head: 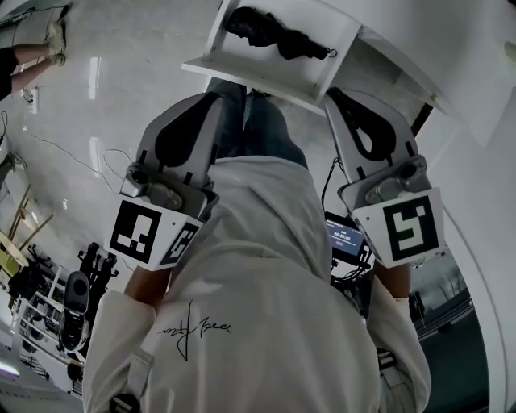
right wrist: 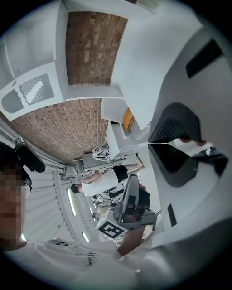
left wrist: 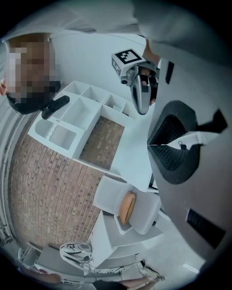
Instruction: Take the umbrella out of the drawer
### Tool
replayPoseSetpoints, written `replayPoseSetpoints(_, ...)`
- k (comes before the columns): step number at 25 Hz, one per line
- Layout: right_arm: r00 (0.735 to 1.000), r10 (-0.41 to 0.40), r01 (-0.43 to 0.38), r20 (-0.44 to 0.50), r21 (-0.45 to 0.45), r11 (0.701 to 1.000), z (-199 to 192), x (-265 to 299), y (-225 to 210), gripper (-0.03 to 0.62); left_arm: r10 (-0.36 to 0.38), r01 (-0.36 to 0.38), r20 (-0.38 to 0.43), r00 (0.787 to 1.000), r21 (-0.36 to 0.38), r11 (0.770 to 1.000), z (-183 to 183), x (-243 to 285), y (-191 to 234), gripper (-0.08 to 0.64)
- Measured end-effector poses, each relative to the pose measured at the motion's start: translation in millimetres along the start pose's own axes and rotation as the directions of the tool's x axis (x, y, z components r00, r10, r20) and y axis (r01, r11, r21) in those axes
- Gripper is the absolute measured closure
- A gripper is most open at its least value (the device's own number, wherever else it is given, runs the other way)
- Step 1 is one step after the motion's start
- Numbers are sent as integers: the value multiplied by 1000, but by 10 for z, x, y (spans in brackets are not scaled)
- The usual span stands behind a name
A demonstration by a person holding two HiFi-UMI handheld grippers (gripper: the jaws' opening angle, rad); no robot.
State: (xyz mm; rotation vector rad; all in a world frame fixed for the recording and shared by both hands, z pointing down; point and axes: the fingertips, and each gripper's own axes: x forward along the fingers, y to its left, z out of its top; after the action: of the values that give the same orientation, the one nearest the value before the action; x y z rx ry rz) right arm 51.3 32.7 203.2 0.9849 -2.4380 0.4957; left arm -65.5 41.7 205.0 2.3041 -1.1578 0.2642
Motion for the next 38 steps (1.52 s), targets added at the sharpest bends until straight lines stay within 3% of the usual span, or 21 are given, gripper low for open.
replayPoseSetpoints(8,999,38,-38,-19,1,999,-81,288,-52,568,-10,9,-35,999,-25,1000,-94,110,109,543)
replayPoseSetpoints(16,994,41,-48,-98,-72,996,-411,576,-109,568,-5,5,-29,1000,-10,1000,-169,161,170,543)
replayPoseSetpoints(32,980,24,-59,-196,-177,982,-802,1010,-393,568,9,-14,-40,999,-148,989,-196,270,278,543)
replayPoseSetpoints(38,965,13,-71,-260,-213,974,-1076,1259,-520,568,10,-19,-58,998,-152,988,-278,341,302,543)
